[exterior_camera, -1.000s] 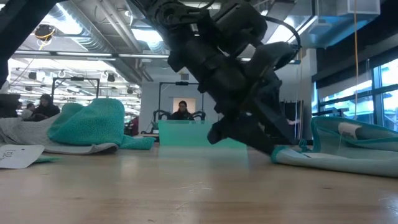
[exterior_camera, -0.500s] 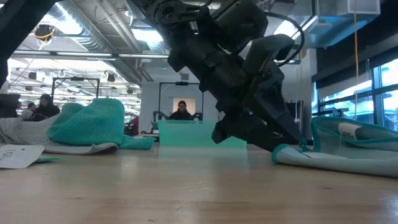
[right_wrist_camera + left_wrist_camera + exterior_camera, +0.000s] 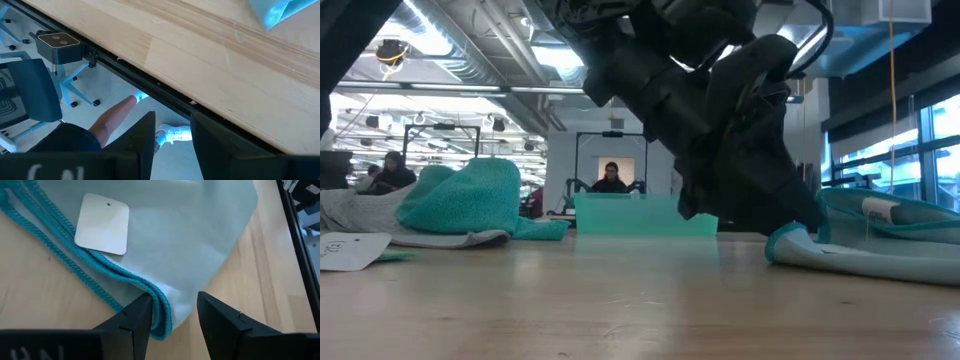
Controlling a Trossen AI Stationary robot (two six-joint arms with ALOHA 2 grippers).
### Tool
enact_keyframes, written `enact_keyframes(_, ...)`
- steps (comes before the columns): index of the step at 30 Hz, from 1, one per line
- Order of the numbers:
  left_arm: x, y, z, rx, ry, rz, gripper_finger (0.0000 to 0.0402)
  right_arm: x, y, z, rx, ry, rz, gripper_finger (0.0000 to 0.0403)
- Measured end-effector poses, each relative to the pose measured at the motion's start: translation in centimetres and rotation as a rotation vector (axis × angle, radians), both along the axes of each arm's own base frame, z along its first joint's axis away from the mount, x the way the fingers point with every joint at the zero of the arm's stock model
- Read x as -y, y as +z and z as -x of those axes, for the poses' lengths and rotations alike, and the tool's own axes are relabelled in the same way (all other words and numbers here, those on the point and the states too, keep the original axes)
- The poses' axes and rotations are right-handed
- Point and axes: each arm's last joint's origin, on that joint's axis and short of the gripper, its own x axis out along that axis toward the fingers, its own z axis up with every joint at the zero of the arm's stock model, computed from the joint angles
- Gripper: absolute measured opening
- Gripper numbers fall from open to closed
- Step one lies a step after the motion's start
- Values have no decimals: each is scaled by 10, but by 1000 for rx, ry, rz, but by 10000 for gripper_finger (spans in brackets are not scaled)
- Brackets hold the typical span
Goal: Fold microfiber towels
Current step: Put the folded light blue towel into the bin
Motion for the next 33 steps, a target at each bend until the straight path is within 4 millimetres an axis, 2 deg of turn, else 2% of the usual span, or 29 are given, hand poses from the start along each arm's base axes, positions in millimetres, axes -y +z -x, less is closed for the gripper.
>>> enact_keyframes(6,-4,-1,0,-16,8,-2,147,0,0,0,-3,1,5,126)
enact_keyframes(10,-4,-2,1,-24,0,-3,129,2,-1,1,-12,1,21,126)
enact_keyframes(14,-3,-2,2,-30,-20,12,90,2,-1,1,-12,1,21,126)
enact_keyframes(20,0,-1,2,-28,-99,47,9,2,-1,1,-17,4,19,126)
enact_keyframes(27,6,2,4,-19,-186,79,2,8,-1,5,-17,-29,87,126)
enact_keyframes(33,19,16,8,41,-282,62,1,19,27,11,195,-107,132,126)
